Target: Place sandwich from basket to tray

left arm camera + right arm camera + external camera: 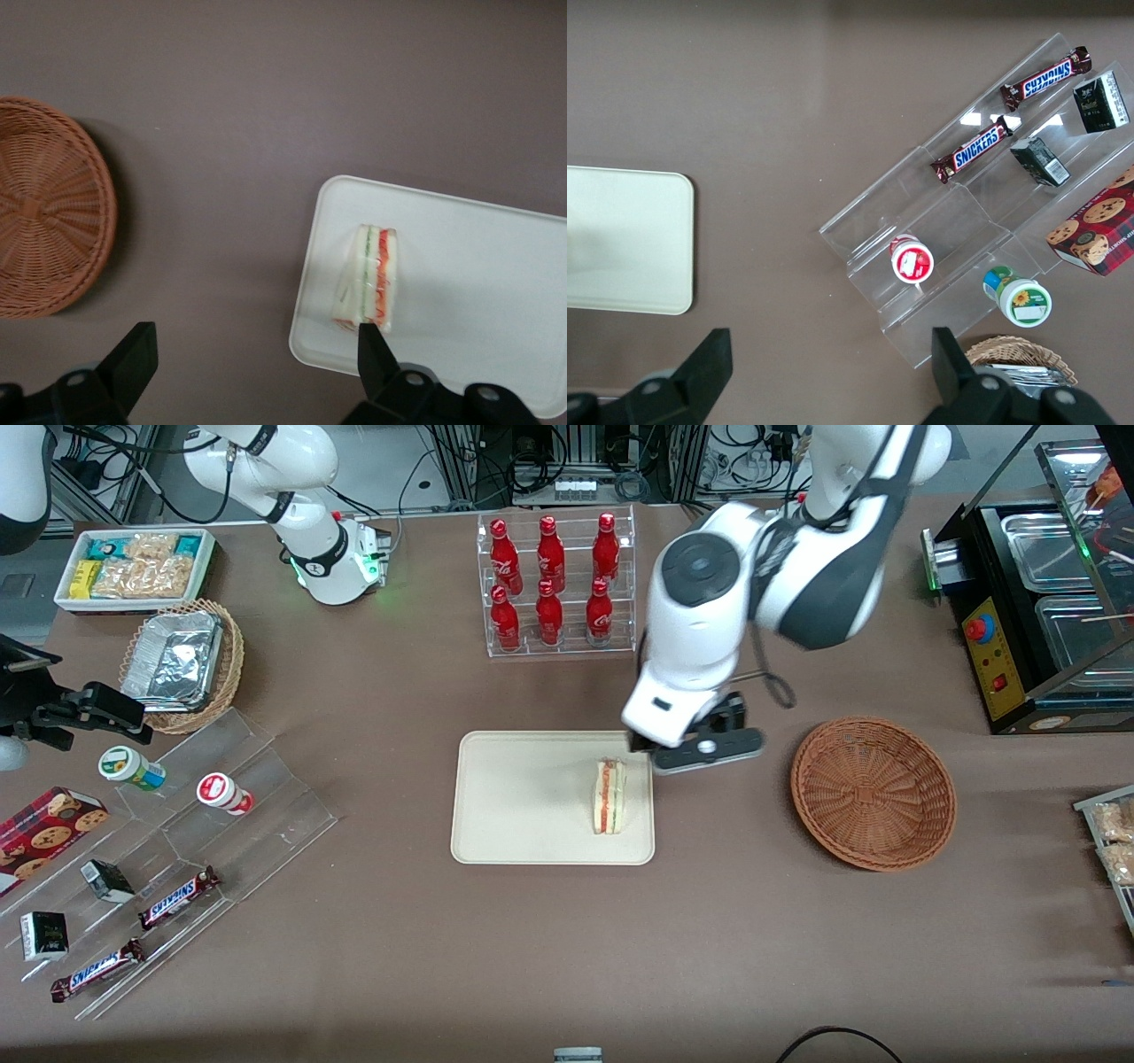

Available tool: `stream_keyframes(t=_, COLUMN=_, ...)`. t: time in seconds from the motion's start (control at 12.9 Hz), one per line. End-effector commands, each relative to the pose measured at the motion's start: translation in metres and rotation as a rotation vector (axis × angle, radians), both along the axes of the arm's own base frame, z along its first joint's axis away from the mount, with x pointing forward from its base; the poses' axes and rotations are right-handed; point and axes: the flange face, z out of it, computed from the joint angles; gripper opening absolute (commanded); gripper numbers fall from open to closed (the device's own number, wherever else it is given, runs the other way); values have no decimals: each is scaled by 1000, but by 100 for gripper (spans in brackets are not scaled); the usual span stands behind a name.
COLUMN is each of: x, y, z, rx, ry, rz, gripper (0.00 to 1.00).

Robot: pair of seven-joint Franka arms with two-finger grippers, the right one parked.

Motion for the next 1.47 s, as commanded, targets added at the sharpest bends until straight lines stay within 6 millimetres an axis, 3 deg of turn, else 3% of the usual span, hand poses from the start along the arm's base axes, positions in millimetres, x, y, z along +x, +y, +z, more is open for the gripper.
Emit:
stream_keyframes(t=0.0, x=-7, y=38, z=29, rx=30, ry=13, rz=52, gripper=100)
stream_keyframes(t=0.47, x=-8, y=157, z=105, rx=23, ry=34, rz=37, gripper=100)
stream_keyframes(t=0.62, x=-11, y=208, z=118, rx=-7, ry=46, rz=21, gripper=100)
stream_keyframes(t=0.93, x=-17, y=287, z=136, rx=-46, ry=53, rz=-22, gripper=100)
stream_keyframes(t=1.09, x=-20, y=308, z=140, rx=-48, ry=65, rz=-44, gripper=100)
stream_keyframes(t=1.4, x=-19, y=309, z=139, rx=-71, ry=80, rz=-98, gripper=100)
